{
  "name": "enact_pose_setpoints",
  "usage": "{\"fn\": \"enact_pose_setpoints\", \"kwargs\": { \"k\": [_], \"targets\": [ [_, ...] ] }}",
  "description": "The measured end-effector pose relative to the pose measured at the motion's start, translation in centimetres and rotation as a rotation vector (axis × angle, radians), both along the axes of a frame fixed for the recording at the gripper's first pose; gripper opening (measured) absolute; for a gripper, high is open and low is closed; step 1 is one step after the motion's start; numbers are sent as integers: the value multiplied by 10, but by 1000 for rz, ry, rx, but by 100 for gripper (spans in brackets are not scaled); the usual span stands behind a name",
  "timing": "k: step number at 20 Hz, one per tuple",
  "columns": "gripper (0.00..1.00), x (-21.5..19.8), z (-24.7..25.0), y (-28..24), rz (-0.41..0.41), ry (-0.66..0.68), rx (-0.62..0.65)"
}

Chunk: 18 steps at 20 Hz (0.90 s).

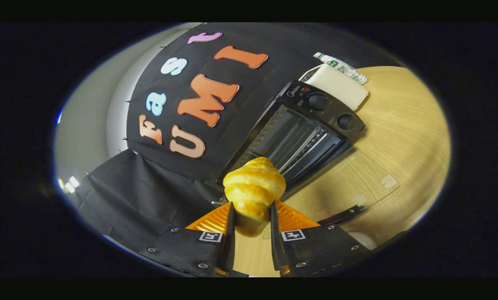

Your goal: Open the toaster oven, put the food inside, and close the toaster oven door.

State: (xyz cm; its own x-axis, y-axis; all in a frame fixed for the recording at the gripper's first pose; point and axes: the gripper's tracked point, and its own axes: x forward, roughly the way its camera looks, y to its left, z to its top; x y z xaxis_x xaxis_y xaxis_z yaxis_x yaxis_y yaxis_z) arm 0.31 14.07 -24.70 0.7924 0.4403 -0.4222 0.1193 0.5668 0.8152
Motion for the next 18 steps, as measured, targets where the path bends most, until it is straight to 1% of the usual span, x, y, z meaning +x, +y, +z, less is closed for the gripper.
{"fn": "enact_pose_setpoints", "kwargs": {
  "k": [4, 8, 10, 13, 15, 16, 18],
  "targets": [
    [36, 32, -25, 4, -35, 51, -31],
    [36, 65, -27, 4, -66, 44, -62],
    [36, 80, -27, 0, -85, 32, -104],
    [36, 92, -38, 4, -82, 44, -142],
    [36, 97, -44, 9, -77, 65, -132],
    [37, 101, -43, 11, -84, 60, -124],
    [36, 111, -42, 7, -98, 43, -165]
  ]
}}
